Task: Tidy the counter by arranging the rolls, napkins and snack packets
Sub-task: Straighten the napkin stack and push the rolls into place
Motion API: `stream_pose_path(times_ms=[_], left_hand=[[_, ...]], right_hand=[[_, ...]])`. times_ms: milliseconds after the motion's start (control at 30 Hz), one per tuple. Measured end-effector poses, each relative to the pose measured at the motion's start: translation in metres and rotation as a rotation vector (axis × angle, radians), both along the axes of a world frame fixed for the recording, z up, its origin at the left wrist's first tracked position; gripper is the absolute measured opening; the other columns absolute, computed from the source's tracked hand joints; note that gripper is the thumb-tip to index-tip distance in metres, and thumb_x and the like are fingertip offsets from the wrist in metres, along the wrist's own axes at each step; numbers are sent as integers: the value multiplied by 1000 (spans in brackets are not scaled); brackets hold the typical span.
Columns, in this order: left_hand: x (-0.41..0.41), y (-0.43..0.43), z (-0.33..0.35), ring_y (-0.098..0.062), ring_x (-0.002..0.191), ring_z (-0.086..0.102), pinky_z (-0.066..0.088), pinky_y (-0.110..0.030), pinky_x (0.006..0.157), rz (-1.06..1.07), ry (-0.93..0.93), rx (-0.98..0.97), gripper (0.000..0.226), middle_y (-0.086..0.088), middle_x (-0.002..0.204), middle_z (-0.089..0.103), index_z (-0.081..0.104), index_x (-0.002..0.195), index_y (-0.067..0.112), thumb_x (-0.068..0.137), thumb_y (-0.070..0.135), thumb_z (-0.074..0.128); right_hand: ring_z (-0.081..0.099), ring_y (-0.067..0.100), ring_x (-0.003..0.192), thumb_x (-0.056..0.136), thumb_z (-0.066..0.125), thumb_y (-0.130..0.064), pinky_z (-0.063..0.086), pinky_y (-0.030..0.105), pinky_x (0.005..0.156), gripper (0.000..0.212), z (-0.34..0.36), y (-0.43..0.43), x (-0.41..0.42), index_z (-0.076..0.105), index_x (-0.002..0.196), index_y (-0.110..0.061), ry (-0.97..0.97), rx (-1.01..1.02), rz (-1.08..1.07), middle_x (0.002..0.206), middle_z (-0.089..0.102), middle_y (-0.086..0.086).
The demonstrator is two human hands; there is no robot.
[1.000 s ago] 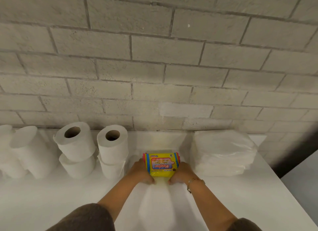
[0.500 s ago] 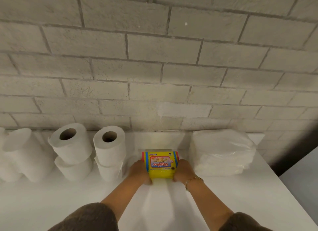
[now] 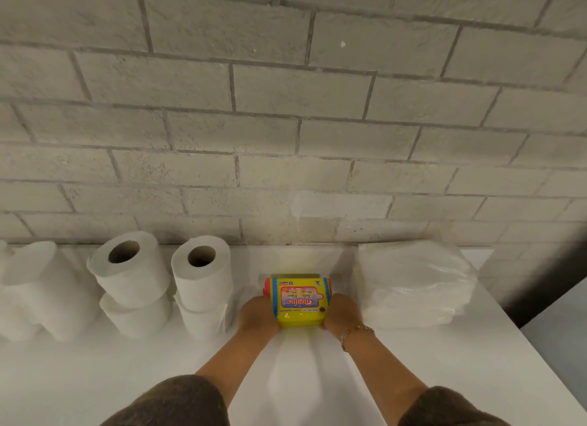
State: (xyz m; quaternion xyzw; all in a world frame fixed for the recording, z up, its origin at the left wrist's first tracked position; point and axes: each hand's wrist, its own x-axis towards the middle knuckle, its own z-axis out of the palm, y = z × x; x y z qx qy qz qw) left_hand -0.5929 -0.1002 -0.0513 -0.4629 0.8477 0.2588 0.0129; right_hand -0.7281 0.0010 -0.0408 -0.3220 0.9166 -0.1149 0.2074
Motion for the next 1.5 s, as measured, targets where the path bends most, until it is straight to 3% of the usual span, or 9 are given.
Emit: stream_pose_path(times_ms=[300,400,467,633,733,833,1100,1200,1500], left_hand=[[-3,-1,0,-20,105,61,48,-25,83,15,-45,1,37,-4,113,65,61,111,16,79,33,68],[6,4,6,-19,100,63,47,-23,75,74,-34,105,44,-2,96,65,62,104,15,68,35,77],[23,15,7,-19,98,62,44,-22,71,101,-47,143,43,1,86,59,59,100,14,67,37,76],[97,42,-12,-17,119,51,39,-23,93,117,-52,97,49,-2,126,55,52,120,13,81,39,63],[155,49,-8,-16,124,48,36,-25,102,177,-15,106,45,-1,133,54,53,126,14,86,35,56],[208,47,-2,-17,120,52,38,-25,101,247,17,139,39,-1,129,58,57,123,14,87,29,53],[299,5,-11,-9,95,57,37,-14,85,284,242,252,41,7,99,57,55,125,16,85,24,62],[320,-19,-14,-13,93,57,41,-18,87,303,362,310,51,-1,113,60,51,128,15,80,18,69],[315,-87,7,-28,133,39,37,-36,106,225,622,307,88,-9,148,36,26,145,15,73,12,76]], right_hand=[[65,26,97,81,62,-12,52,28,77,24,2,9,-2,63,105,-7,-114,-82,-69,106,68,11],[60,24,73,74,64,-3,44,20,59,9,4,20,3,59,80,-7,-169,-143,-93,80,62,10],[50,20,61,72,64,0,35,19,53,18,1,35,15,49,68,-10,-235,-229,-168,67,51,5],[58,27,100,77,71,-14,46,29,84,44,-21,67,69,54,112,4,-239,-331,-157,108,60,15],[54,22,114,84,65,-14,37,17,91,55,-25,69,119,44,134,-3,-275,-338,2,125,54,13],[54,19,114,86,62,-15,34,13,86,51,-27,61,164,46,133,-6,-321,-350,81,126,54,11],[48,17,124,85,64,-22,34,20,101,57,-28,7,251,41,136,-11,-313,-417,17,134,50,9],[39,21,132,82,67,-24,31,28,109,70,-31,-7,280,32,142,-13,-284,-487,-64,140,43,7],[40,26,131,72,79,-25,38,39,108,94,-22,-22,293,20,145,-22,-328,-691,-304,148,29,5]])
